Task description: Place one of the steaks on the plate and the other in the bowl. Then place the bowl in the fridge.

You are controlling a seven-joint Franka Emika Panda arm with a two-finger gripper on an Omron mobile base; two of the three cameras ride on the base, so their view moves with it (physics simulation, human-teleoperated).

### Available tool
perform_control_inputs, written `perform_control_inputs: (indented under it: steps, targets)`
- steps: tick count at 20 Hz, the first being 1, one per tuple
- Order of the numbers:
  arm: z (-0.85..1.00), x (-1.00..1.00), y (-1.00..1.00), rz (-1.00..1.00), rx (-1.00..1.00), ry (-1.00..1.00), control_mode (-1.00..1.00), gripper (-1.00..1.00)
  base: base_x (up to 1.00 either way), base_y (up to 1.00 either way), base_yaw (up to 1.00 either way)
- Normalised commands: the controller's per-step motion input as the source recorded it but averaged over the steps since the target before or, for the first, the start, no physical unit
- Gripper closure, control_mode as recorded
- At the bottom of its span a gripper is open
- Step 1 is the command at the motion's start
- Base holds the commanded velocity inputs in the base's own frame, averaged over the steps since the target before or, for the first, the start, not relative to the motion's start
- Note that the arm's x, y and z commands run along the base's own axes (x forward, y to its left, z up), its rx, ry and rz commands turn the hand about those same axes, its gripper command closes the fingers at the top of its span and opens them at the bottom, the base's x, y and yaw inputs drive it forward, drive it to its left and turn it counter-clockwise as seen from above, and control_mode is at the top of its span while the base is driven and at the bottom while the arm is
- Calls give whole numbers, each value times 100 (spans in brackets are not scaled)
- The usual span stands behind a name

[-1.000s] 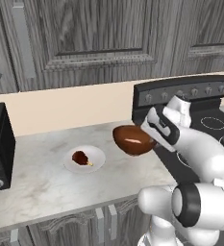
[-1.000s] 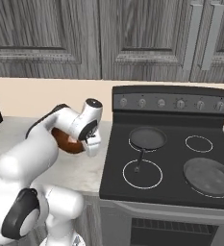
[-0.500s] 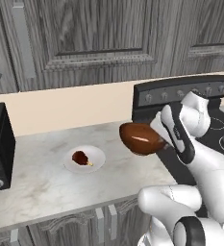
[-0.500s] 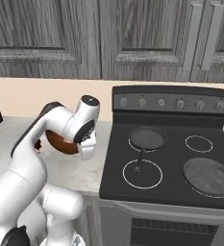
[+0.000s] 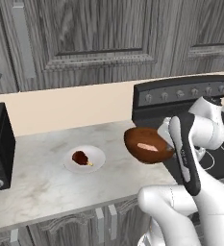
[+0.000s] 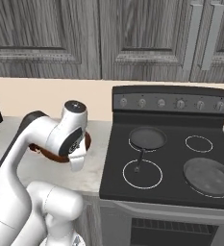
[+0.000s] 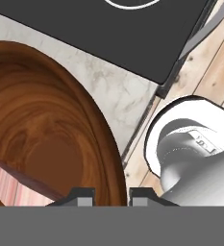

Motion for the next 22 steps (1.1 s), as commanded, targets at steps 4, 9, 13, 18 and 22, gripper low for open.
perform_control_inputs:
  steps: [4, 9, 13, 18, 22]
  targets:
    - [8, -5, -3, 0, -4, -2, -100, 100, 0, 0, 0]
    - [-2, 0, -1, 0, 0, 0, -100, 100, 0, 0, 0]
    - [0, -3, 3, 0, 0, 0, 100, 100, -8, 6, 0]
    - [0, 0, 0, 0, 0, 0, 100, 100, -71, 47, 14]
    - [0, 0, 0, 0, 0, 0, 100, 100, -88, 80, 37]
